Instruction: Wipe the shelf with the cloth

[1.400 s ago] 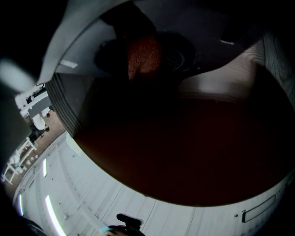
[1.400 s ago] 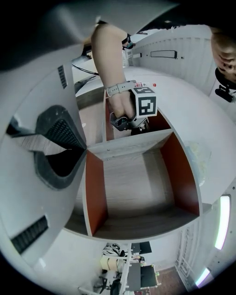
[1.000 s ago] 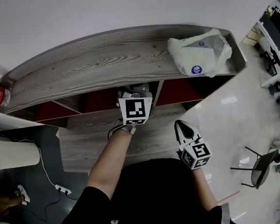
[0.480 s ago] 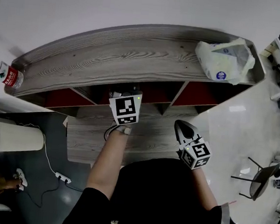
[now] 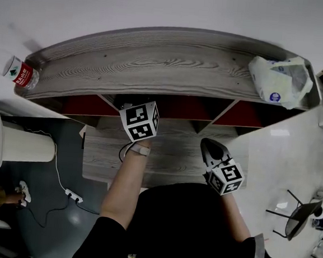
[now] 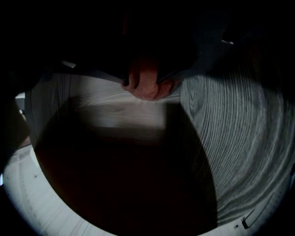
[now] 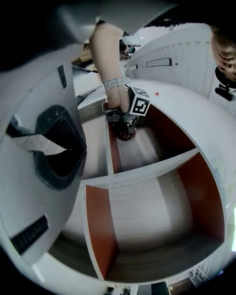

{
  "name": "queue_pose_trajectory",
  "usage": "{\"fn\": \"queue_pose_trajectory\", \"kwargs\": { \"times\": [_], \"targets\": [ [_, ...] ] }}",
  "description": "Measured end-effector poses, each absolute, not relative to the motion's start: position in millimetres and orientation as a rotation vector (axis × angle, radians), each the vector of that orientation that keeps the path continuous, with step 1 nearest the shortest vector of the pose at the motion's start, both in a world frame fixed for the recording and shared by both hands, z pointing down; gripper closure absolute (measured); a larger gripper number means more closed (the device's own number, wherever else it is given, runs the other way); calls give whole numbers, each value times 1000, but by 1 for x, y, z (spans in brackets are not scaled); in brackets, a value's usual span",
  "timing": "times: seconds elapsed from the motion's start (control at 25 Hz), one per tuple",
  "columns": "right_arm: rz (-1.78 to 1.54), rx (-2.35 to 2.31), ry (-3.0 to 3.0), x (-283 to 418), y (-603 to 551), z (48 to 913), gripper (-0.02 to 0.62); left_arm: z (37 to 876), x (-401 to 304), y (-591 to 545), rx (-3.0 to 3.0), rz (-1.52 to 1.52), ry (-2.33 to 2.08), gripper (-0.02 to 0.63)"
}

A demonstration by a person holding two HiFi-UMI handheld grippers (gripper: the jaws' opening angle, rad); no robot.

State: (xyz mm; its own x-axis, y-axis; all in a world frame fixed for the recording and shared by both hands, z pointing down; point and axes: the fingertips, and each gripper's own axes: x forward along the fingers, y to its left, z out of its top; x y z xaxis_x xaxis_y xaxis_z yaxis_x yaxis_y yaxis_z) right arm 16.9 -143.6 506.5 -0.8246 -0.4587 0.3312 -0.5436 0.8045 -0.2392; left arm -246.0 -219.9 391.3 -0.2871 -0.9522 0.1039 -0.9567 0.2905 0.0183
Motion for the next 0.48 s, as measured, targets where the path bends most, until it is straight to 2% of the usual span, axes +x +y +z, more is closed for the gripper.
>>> {"fn": "queue_pose_trajectory", "kwargs": {
  "times": [0.48],
  "targets": [
    [481,808,-2723,38,-156,509,598,425,-241,-229,1629,217,-2271,459]
  ]
}}
